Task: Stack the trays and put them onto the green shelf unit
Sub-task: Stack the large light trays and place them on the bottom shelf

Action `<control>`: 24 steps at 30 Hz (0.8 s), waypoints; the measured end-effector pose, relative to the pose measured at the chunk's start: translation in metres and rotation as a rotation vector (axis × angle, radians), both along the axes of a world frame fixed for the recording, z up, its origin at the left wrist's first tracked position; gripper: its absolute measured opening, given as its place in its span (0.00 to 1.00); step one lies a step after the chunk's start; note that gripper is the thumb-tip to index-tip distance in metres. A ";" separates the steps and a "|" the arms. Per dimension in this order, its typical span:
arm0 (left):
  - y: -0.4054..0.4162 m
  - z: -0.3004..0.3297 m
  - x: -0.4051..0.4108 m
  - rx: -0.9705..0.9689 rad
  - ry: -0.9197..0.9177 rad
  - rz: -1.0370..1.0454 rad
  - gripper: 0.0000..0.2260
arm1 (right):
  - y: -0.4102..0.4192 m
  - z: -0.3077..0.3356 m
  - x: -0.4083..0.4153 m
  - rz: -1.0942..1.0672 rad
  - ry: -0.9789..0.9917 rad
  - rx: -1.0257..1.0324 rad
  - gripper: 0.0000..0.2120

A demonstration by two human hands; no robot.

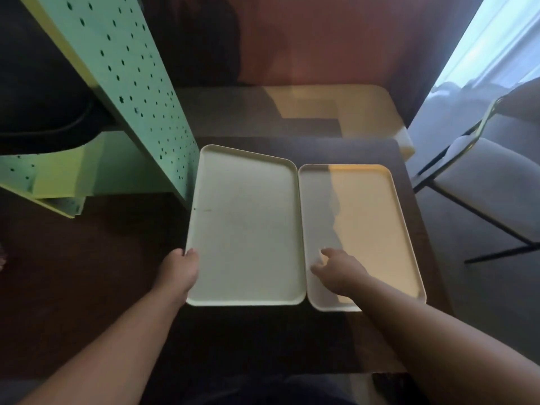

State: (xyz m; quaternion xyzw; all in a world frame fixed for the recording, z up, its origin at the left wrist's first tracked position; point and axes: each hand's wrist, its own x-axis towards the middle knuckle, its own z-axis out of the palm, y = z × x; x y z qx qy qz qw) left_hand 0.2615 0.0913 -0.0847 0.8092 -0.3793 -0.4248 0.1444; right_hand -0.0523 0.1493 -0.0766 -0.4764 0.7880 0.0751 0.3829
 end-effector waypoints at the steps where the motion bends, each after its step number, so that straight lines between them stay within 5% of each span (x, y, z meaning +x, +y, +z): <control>1: 0.002 0.011 -0.005 -0.043 -0.032 -0.020 0.15 | 0.000 0.002 -0.004 0.002 -0.027 0.007 0.32; 5: 0.007 0.035 -0.016 -0.178 -0.053 -0.018 0.16 | 0.001 0.007 -0.019 -0.107 -0.196 -0.038 0.31; 10: 0.022 0.043 -0.044 -0.200 0.038 -0.063 0.16 | -0.005 0.021 -0.044 -0.677 -0.742 -0.170 0.20; 16: 0.037 0.028 -0.130 -0.042 0.123 -0.277 0.11 | 0.016 0.017 -0.091 -0.664 -0.239 -0.464 0.09; 24: 0.026 0.003 -0.190 0.151 -0.021 -0.641 0.07 | 0.017 -0.005 -0.157 -0.648 0.025 -0.383 0.16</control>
